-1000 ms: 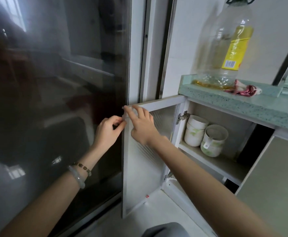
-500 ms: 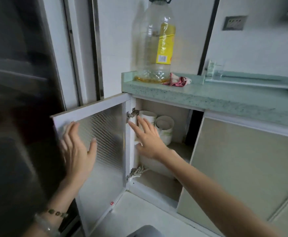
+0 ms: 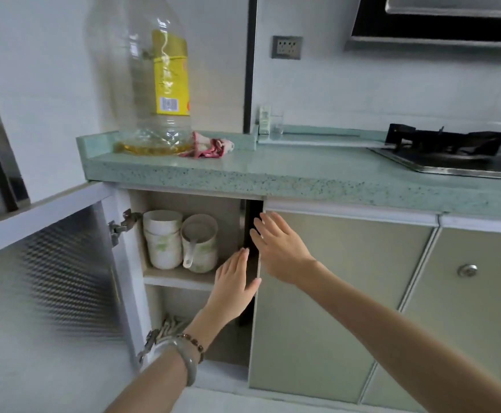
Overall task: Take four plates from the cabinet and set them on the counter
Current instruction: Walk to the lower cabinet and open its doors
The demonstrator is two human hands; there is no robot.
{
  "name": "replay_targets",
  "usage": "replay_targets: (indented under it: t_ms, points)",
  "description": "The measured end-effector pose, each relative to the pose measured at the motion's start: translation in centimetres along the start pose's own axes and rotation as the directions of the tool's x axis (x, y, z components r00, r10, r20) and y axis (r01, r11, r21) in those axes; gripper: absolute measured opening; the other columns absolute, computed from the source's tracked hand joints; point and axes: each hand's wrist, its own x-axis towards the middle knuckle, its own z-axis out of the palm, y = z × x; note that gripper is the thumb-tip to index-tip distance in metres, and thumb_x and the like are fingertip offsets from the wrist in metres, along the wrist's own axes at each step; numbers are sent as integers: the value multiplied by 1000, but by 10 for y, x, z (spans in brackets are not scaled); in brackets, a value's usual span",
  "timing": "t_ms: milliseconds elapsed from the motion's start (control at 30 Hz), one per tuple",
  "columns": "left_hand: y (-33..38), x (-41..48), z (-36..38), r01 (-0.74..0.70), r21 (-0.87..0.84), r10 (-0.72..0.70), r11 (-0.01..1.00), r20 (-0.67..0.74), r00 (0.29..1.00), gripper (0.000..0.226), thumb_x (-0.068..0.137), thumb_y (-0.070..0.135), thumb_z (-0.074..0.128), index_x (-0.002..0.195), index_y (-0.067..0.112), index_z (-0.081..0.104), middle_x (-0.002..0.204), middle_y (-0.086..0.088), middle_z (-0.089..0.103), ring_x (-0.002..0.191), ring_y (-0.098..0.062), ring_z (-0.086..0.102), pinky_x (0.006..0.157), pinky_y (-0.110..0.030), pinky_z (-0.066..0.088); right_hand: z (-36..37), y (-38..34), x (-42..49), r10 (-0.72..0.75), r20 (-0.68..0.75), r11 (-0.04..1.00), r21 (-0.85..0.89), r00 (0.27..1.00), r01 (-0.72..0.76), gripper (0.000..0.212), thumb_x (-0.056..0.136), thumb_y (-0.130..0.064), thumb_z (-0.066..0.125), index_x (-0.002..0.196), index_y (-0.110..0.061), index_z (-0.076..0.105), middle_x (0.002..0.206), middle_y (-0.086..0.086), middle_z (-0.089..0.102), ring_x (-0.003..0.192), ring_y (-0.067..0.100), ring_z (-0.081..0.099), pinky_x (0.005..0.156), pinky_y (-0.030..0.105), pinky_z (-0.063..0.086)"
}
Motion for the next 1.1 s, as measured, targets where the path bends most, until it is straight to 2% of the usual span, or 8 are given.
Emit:
replay_targets:
  t_ms: [67,233,367,533,700,900,967,1100]
  points:
    - [6,15,15,2,-11,-2,1000,5,1000,74,94,44,49,151,12,15,157,-6,24,144,-21,24,116,-33,16,3,8,6,-14,40,994,-112,999,18,50,98,-22,29,143,-1,33,152,16,28,143,34,17,118,47,2]
    - [6,34,29,-23,6,23,1000,-26,999,68,93,45,50,147,10,27,150,-7,38,139,-23,35,111,-35,24,2,9,17,-83,67,906,-412,994,103,50,97,-26,32,141,-3,38,149,17,35,141,34,26,119,48,6]
    - [8,41,31,13,-152,-2,988,75,997,73,93,42,53,149,7,21,149,-11,39,133,-30,41,105,-39,32,-8,10,21,-14,146,874,-479,989,83,49,96,-31,38,141,-10,40,149,9,36,143,33,21,117,52,-2]
    - [8,30,25,8,-278,3,961,40,999,63,90,28,62,140,3,34,131,-18,55,118,-38,52,97,-46,41,-23,-5,19,-50,226,794,-581,973,176,40,97,-34,37,130,-18,54,141,6,44,136,32,32,115,56,1]
    - [5,2,10,-74,-271,79,960,10,997,47,88,22,64,127,4,44,110,-13,62,102,-34,57,91,-46,44,-41,-8,-12,-134,109,823,-541,985,172,34,96,-27,39,121,-16,59,131,4,52,132,31,38,117,55,4]
    - [18,-45,-9,-176,-353,212,919,67,975,52,86,30,67,128,15,41,119,-2,58,110,-16,55,94,-36,47,-67,-19,-67,-239,-3,841,-501,971,205,29,95,-23,38,109,-18,63,118,0,57,124,27,46,117,52,12]
    - [25,-63,-13,-267,-309,290,913,31,956,49,84,34,68,124,18,43,112,2,59,104,-12,57,88,-33,50,-71,-20,-88,-278,-47,823,-527,959,213,27,93,-24,40,104,-22,65,112,-3,59,118,23,51,117,50,18]
    - [45,-86,-16,-507,-152,506,848,-52,861,54,84,40,62,125,12,42,116,-7,59,105,-21,60,87,-35,52,-72,-12,-128,-351,-122,794,-564,928,226,33,87,-18,37,105,-24,65,111,-4,60,115,21,54,116,50,19]
